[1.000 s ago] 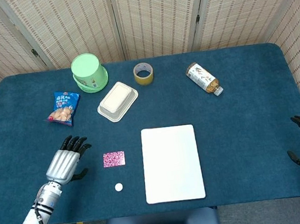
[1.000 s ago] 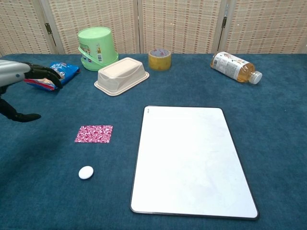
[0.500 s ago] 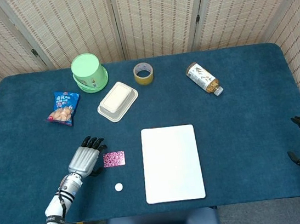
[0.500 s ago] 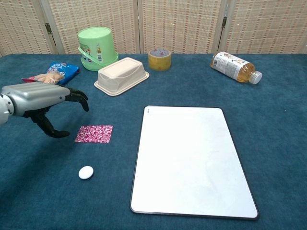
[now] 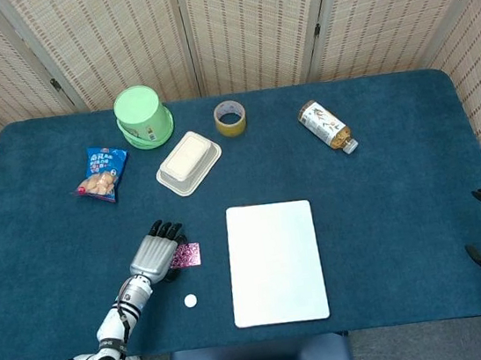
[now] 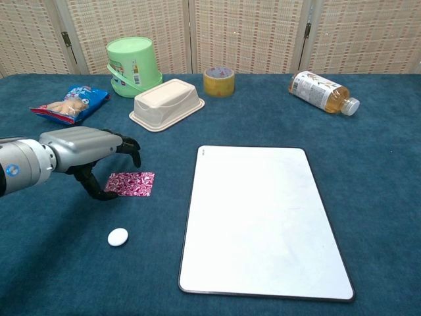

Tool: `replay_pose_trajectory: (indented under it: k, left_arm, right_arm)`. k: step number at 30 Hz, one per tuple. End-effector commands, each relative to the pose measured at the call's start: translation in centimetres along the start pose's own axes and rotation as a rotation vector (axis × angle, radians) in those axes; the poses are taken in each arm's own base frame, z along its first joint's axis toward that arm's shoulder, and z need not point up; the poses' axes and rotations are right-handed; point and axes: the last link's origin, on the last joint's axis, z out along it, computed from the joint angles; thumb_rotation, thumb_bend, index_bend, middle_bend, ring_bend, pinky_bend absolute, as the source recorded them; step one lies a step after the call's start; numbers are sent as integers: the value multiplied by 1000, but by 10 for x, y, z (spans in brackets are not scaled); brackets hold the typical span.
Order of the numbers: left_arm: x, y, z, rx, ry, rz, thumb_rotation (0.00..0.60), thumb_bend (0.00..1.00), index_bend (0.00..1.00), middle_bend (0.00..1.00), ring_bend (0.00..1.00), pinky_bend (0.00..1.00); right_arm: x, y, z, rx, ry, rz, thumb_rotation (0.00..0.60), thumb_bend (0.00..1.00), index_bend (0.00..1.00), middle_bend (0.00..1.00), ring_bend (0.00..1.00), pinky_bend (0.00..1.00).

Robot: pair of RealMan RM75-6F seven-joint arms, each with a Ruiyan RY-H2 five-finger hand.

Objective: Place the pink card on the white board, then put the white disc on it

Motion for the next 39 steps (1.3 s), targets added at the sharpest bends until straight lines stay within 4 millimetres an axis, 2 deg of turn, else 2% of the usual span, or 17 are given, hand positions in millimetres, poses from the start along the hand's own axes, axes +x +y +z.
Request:
replay_pose_trajectory:
  k: [1, 28, 39]
  left_arm:
    - [-2, 1, 2, 4, -3, 6, 600, 359, 291, 106, 92, 0]
    - [-10, 5, 9, 24, -13, 2, 600, 359, 288, 106, 92, 0]
    - [-12, 7, 7, 8, 10, -1, 600, 359, 355, 106, 104, 0]
  right_arm:
    - [0, 0, 0, 0, 1, 0, 600, 291, 114, 155, 122, 114]
    - [-1, 2, 0, -5, -5, 2, 600, 291, 115, 156, 121, 114]
    - [0, 1, 0, -5, -3, 1, 600, 292, 118, 156, 121, 114]
